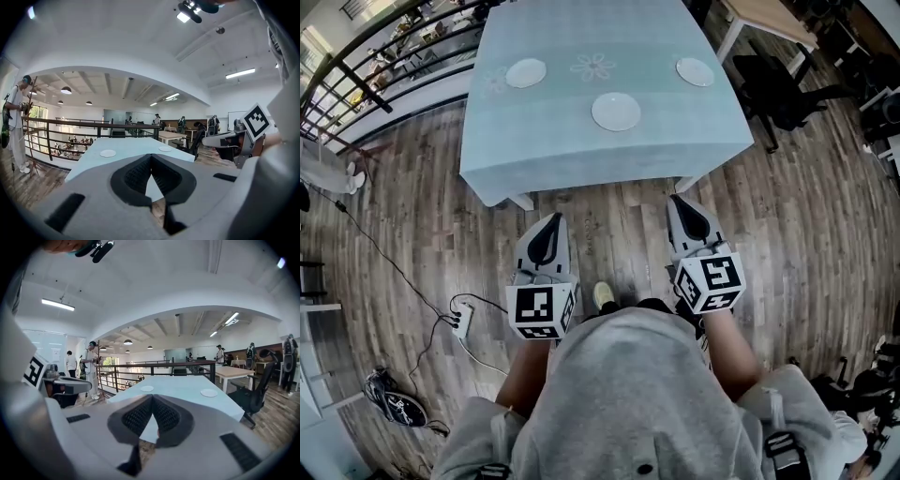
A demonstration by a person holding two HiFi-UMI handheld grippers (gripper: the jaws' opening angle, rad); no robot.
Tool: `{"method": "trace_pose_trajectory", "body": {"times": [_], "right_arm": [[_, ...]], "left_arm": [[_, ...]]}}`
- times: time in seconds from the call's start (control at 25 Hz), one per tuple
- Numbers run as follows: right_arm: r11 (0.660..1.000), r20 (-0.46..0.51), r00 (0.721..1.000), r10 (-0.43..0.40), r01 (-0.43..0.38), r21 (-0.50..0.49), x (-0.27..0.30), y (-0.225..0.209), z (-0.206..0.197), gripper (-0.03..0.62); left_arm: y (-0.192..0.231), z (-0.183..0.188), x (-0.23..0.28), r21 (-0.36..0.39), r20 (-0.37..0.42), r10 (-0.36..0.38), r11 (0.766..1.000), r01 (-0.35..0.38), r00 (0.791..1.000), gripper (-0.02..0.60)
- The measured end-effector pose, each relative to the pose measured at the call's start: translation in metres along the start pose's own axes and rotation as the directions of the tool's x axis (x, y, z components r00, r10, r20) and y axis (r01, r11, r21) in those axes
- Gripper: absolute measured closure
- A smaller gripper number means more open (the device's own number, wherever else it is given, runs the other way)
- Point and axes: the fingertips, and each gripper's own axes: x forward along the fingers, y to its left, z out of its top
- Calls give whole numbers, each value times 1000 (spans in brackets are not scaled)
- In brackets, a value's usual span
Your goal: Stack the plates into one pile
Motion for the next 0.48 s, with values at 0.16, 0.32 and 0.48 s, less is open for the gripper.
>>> {"method": "trace_pose_trajectory", "body": {"times": [0.16,0.32,0.48], "right_arm": [[1000,-6,1000,-19,19,-13,4,-2,1,568],[1000,-9,1000,-27,26,-13,2,-2,0,568],[999,-9,1000,-26,26,-26,4,-1,-2,568]], "left_arm": [[8,-1,6,-10,3,-8,1000,8,1000,565],[10,-3,6,-11,0,-17,1000,17,1000,565],[9,-6,7,-14,-2,-19,1000,19,1000,565]]}}
